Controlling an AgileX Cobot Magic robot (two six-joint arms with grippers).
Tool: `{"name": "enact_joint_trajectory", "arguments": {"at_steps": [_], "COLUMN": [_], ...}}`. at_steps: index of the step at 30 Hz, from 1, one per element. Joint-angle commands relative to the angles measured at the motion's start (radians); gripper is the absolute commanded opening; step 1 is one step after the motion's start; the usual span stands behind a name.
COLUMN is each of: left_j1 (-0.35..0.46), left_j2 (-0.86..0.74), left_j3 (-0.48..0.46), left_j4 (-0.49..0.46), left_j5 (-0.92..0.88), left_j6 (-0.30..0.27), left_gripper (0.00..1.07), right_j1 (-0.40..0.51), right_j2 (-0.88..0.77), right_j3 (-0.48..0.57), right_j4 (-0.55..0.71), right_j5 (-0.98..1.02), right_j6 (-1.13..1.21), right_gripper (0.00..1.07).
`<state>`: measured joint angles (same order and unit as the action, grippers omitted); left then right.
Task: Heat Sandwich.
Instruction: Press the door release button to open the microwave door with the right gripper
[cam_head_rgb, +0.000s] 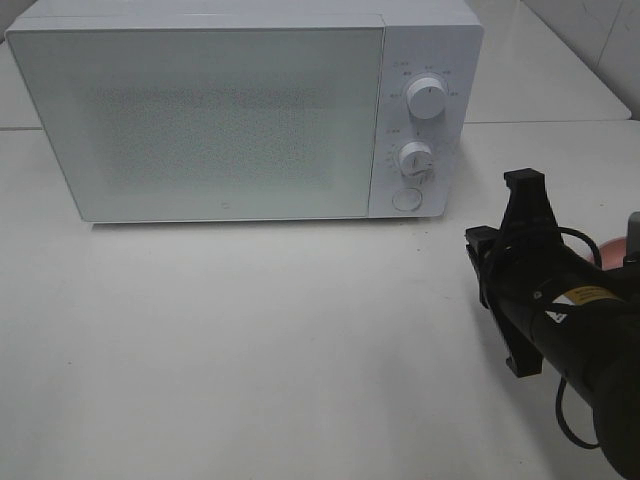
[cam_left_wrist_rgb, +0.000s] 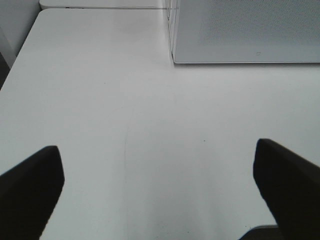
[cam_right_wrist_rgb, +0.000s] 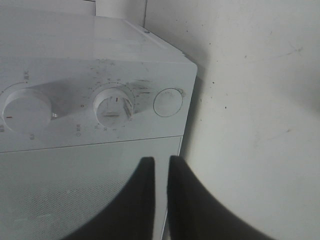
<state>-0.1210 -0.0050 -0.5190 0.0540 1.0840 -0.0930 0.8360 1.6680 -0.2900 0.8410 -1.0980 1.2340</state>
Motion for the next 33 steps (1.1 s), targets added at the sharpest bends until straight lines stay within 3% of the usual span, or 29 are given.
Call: {"name": "enact_joint_trajectory", "arguments": {"at_steps": [1, 17, 33], "left_j1": [0.002, 0.002, 0.002], "left_j2": [-0.023, -0.023, -0.023], "left_j3": [0.002, 0.002, 0.002], "left_j4": [-0.006, -0.006, -0.006], "left_j5": [-0.013, -0.013, -0.013], "left_j6": [-0.001, -0.001, -0.001], "left_gripper": [0.98, 0.98, 0.98], "right_j1": [0.004, -0.008, -0.172], "right_j2": [-0.002, 0.037, 0.187], "right_j3": [-0.006, -0.053, -0.222], "right_j4": [-0.013, -0.010, -0.183], "right_j5": [0.028, 0.052, 0.170], "right_j6": [0.017, 0.038, 0.080], "right_gripper": [0.00, 0.00, 0.00]}}
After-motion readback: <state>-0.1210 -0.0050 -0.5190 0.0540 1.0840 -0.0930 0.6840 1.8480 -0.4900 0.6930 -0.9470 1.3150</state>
